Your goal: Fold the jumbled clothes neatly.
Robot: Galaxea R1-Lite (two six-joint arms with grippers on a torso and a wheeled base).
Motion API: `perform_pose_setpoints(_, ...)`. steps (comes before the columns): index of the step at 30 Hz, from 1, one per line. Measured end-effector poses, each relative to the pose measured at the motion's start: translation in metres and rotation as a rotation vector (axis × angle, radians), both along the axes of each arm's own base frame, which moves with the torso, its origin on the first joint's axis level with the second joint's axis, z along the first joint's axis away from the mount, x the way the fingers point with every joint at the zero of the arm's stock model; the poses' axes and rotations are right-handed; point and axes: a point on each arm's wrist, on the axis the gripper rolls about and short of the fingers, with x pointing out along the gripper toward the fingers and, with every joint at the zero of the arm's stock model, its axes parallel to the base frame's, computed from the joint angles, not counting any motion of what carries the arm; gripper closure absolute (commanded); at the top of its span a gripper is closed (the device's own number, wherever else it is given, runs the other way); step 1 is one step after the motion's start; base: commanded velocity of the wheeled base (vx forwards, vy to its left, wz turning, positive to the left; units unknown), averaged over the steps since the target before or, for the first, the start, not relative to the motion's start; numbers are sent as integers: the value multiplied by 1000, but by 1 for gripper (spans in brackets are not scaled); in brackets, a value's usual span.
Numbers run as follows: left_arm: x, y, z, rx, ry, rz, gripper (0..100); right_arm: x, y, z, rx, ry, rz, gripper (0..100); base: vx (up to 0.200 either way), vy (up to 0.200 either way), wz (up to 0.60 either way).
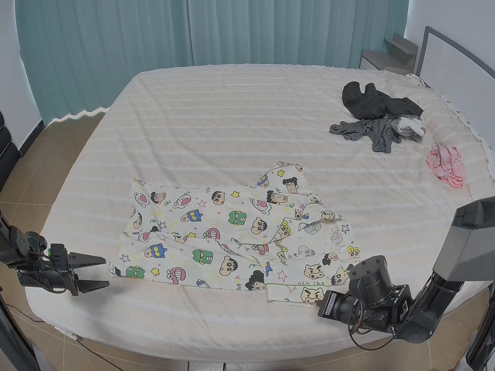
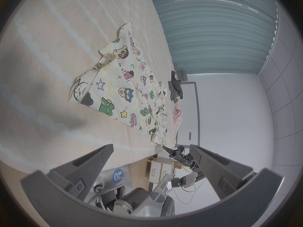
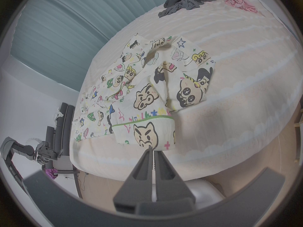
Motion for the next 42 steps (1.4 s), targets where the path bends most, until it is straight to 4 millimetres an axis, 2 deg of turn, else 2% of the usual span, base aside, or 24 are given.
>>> perform_pose_setpoints(4, 0, 0, 0, -1, 0, 0, 0, -1, 1, -2, -7, 7, 7, 100, 0, 0, 0)
perform_pose_setpoints(5, 0, 0, 0, -1, 1, 0, 0, 0, 1, -3, -8, 7, 6, 0, 0, 0, 0)
perform_pose_setpoints(16, 0, 0, 0, -1, 0, 0, 0, -8, -2, -5, -34, 8, 20, 0, 0, 0, 0)
perform_pose_setpoints(21, 0, 0, 0, -1, 1, 0, 0, -6, -1, 9, 18, -67, 19, 0, 0, 0, 0)
perform_pose_setpoints(24, 0, 0, 0, -1, 0, 0, 0, 3, -6, 17, 27, -104, 1, 0, 0, 0, 0)
perform_pose_setpoints(31, 0, 0, 0, 1, -1, -1, 0, 38, -13, 33, 75, -156, 3, 0, 0, 0, 0)
perform_pose_setpoints(37, 1, 0, 0, 1, -2, -2, 0, 61, -9, 35, 83, -191, 5, 0, 0, 0, 0)
perform_pose_setpoints(42, 1, 0, 0, 3, -4, -2, 0, 71, -4, 28, 58, -199, 29, 0, 0, 0, 0)
